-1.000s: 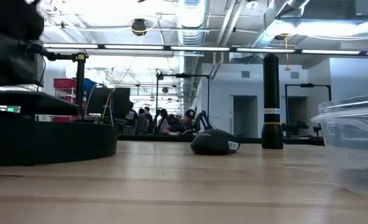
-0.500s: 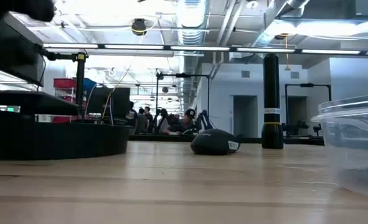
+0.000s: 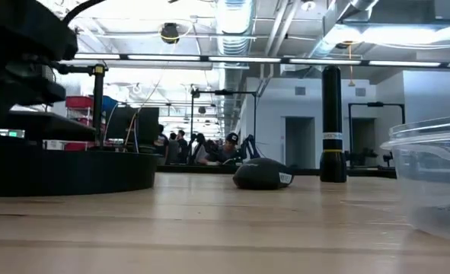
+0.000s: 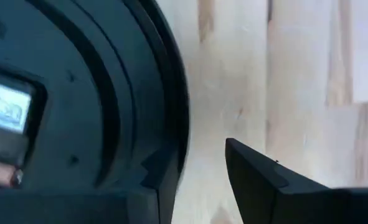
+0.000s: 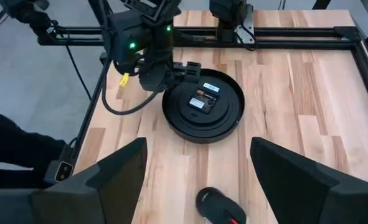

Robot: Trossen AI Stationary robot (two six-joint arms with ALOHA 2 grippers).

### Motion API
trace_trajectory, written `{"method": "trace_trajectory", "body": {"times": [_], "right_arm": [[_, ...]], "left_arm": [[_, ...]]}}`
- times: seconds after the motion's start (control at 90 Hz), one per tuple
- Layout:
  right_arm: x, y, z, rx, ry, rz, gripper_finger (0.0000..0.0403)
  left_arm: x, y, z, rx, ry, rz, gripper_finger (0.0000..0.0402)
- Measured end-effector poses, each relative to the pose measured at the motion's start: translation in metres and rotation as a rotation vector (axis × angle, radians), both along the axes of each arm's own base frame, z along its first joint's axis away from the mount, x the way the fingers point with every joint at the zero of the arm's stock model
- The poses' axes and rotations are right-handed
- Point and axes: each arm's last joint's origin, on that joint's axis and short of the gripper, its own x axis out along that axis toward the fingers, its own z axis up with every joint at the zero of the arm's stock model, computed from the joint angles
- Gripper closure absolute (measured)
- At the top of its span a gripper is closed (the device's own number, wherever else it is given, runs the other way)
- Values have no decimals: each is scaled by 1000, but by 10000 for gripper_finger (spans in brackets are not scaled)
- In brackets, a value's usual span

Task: Insert battery
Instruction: Adjust the white wall clock

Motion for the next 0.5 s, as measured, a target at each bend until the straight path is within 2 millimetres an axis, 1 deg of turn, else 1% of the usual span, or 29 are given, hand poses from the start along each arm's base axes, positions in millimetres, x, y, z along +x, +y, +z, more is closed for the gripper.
{"method": "trace_trajectory", "body": {"times": [0.111, 0.344, 0.5], "right_arm": [[1, 0, -1, 0, 0, 0, 127], [1, 0, -1, -16, -3, -16, 127], [1, -1, -1, -16, -2, -18, 127]], "left_arm": [[-4, 2, -11, -39, -8, 0, 300], [-12, 9, -32, -46, -54, 41, 359], [-16, 13, -42, -39, -85, 54, 381]]}}
